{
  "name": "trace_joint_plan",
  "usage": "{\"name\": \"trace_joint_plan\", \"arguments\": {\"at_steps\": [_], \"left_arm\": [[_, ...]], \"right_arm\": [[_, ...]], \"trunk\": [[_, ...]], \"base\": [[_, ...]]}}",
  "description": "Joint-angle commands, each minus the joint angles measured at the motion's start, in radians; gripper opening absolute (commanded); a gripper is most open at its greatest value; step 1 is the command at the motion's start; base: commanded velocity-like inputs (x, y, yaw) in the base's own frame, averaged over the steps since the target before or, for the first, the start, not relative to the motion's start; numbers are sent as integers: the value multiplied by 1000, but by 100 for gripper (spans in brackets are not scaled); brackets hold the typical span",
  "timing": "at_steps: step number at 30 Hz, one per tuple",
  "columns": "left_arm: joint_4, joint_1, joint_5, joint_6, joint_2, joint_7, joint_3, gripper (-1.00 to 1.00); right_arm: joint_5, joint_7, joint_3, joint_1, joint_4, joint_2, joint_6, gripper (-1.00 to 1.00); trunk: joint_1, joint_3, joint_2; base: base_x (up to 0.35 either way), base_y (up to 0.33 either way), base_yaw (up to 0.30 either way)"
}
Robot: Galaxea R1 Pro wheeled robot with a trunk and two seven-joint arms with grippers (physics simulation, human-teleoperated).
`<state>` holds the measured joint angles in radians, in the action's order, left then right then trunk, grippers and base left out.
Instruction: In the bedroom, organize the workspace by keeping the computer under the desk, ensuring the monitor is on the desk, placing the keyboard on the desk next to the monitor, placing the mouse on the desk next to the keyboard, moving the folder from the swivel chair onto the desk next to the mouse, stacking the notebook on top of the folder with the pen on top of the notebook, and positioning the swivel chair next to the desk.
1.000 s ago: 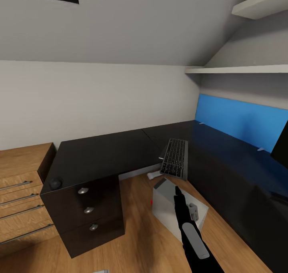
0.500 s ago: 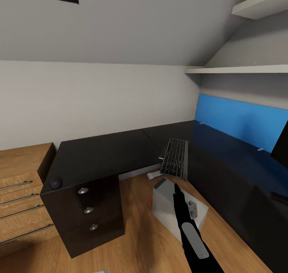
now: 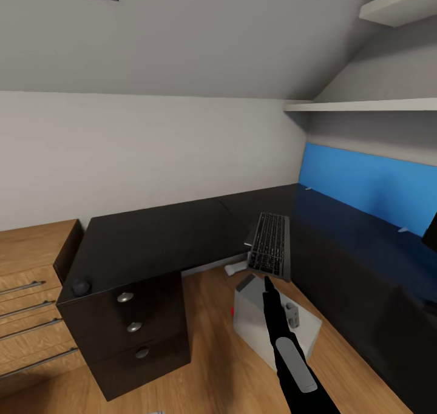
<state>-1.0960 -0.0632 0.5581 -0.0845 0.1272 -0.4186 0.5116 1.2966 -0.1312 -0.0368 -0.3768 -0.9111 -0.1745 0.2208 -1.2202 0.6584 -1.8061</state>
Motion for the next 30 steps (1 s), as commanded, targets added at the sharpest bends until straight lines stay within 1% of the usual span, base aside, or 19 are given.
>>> {"name": "trace_joint_plan", "arguments": {"at_steps": [1,7,14,30], "left_arm": [[-1,0,5,-3,1,-7,3,100],[3,0,4,-3,1,-6,4,100],[8,0,5,-4,1,-5,4,100],[14,0,3,-4,-1,-7,4,100]], "right_arm": [[11,-6,-1,-1,1,0,5,100],[10,-5,0,-1,1,0,5,100],[9,-5,0,-1,1,0,6,100],[8,-7,4,-1,-1,0,11,100]], "trunk": [[0,1,0],[0,1,0],[0,1,0],[0,1,0]], "base": [[41,17,0],[36,8,0],[158,29,0],[19,2,0]]}}
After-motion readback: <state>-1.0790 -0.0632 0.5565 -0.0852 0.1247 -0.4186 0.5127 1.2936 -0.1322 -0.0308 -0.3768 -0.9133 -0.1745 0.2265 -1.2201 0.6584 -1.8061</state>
